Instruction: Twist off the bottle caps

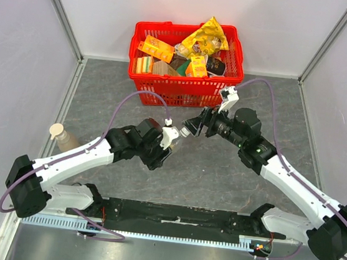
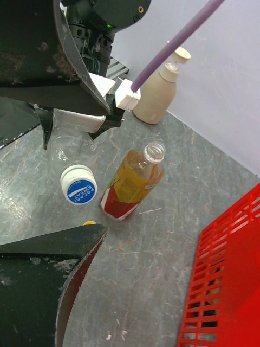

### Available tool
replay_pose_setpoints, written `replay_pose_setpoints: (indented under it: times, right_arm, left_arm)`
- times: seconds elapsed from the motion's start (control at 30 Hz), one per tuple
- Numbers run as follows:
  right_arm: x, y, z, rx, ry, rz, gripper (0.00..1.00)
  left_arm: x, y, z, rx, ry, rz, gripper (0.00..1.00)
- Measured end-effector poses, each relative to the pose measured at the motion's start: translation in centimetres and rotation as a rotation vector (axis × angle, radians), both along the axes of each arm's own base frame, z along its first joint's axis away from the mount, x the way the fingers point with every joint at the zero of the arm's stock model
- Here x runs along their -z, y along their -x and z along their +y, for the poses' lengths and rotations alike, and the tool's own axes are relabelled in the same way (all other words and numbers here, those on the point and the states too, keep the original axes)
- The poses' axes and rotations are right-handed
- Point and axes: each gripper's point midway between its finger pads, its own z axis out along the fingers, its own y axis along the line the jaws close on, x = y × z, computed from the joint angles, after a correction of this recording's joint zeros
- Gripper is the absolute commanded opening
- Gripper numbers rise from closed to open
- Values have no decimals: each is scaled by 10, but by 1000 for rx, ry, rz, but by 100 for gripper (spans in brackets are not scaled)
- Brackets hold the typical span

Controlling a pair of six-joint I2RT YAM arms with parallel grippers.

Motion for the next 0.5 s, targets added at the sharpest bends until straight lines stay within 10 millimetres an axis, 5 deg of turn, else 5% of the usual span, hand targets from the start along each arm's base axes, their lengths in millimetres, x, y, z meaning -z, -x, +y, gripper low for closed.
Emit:
replay_pose_setpoints:
  times: [0.5]
  right_arm:
    - [56,-10,13,-10,47,189,72]
  left_arm:
    - [2,-3,4,-18,-22,-10,28]
